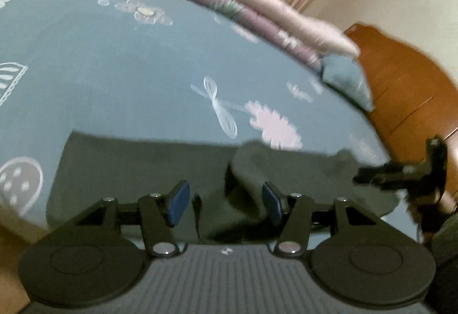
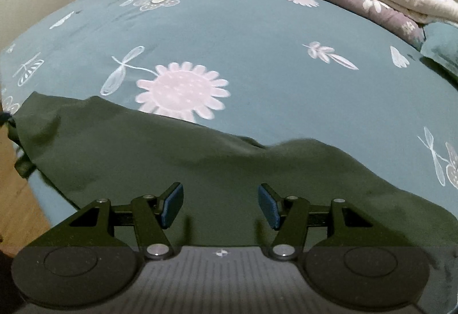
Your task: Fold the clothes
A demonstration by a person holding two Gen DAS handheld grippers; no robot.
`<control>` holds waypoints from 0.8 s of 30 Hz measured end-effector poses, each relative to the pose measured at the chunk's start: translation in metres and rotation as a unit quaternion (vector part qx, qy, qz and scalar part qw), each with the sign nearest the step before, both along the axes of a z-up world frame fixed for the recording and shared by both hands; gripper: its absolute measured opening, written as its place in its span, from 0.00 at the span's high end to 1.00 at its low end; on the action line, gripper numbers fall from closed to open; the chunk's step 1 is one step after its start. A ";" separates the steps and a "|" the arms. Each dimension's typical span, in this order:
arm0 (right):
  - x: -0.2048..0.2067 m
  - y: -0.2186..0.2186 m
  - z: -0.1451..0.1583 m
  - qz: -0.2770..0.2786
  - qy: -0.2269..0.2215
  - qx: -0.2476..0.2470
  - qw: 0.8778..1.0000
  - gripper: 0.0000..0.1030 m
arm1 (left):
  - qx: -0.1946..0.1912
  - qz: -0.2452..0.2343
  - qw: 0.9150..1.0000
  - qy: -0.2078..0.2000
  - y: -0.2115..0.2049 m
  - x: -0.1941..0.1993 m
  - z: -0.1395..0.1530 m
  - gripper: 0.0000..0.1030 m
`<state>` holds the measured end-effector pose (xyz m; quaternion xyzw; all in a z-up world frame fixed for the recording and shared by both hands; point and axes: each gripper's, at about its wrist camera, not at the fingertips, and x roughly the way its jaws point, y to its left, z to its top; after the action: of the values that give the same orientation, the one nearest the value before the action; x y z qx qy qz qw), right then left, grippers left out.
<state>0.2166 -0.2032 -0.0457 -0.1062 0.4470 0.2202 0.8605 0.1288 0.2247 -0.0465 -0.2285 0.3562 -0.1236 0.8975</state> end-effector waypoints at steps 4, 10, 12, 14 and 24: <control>-0.010 0.032 0.005 -0.005 -0.002 -0.006 1.000 0.39 | 0.013 -0.048 0.999 0.000 0.000 0.027 -0.027 0.50; -0.022 0.050 0.011 -0.029 -0.003 -0.022 0.999 0.39 | 0.098 -0.113 0.988 -0.022 -0.035 0.039 -0.051 0.61; -0.026 0.051 0.012 -0.040 -0.003 -0.029 0.999 0.39 | 0.117 -0.118 0.986 -0.027 -0.042 0.038 -0.051 0.61; -0.028 0.051 0.013 -0.048 -0.004 -0.031 0.998 0.39 | 0.152 -0.125 0.980 -0.031 -0.053 0.035 -0.048 0.78; -0.025 0.064 0.015 -0.049 -0.020 -0.022 0.998 0.39 | 0.142 -0.066 0.986 -0.053 -0.021 0.022 -0.005 0.99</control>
<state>0.1911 -0.1390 -0.0308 -0.1077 0.4394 0.1657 0.8763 0.1509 0.2033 -0.0511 -0.0682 0.3363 -0.1424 0.9284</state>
